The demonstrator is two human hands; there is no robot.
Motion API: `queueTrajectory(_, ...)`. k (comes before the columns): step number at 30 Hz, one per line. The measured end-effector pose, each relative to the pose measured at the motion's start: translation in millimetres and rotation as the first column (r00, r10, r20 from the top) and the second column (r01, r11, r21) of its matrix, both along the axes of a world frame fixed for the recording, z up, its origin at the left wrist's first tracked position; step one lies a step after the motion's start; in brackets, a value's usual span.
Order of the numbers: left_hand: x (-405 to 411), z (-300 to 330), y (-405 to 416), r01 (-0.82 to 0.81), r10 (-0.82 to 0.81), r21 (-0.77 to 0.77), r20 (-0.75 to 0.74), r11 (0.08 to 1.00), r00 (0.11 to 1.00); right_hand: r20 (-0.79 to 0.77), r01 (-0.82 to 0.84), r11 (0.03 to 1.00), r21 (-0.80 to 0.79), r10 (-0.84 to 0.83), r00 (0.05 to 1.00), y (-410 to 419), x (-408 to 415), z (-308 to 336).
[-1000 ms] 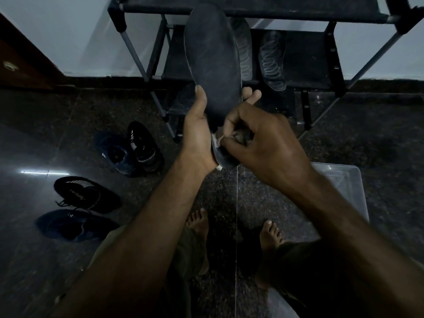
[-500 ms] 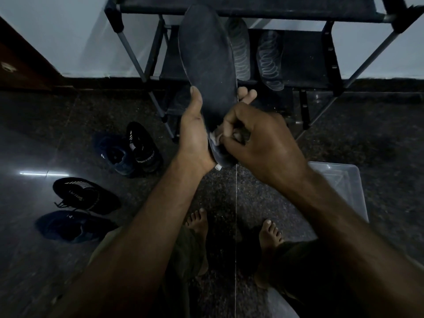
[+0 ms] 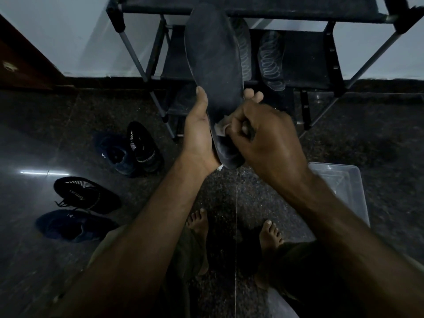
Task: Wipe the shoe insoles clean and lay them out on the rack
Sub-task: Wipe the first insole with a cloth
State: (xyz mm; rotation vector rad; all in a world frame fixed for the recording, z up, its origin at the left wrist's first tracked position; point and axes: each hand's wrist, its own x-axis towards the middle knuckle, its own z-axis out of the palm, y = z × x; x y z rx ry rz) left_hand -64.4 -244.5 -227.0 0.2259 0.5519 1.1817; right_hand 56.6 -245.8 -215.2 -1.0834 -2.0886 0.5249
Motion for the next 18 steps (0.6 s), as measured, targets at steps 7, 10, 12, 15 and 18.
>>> queueTrajectory(7,-9,5,4,-0.071,0.071,-0.010,-0.025,0.997,0.997,0.000,-0.059,0.988,-0.144,0.060,0.998,1,6,4)
queueTrajectory(10,-8,5,3,-0.061,0.062,0.035,-0.049,0.998,0.997,-0.033,-0.115,0.978,-0.172,0.111,0.993,-5,0,5)
queueTrajectory(12,-7,4,3,-0.031,0.032,0.035,-0.028,0.999,0.999,-0.024,-0.067,0.990,-0.128,0.065,0.998,-4,-1,2)
queueTrajectory(15,-8,2,5,-0.046,0.046,0.019,-0.003,0.999,0.999,0.005,0.025,0.996,-0.083,-0.025,1.000,1,5,1)
queueTrajectory(18,-10,4,5,-0.076,0.076,0.015,-0.018,0.997,0.997,-0.007,-0.055,0.987,-0.149,0.054,0.998,1,8,6)
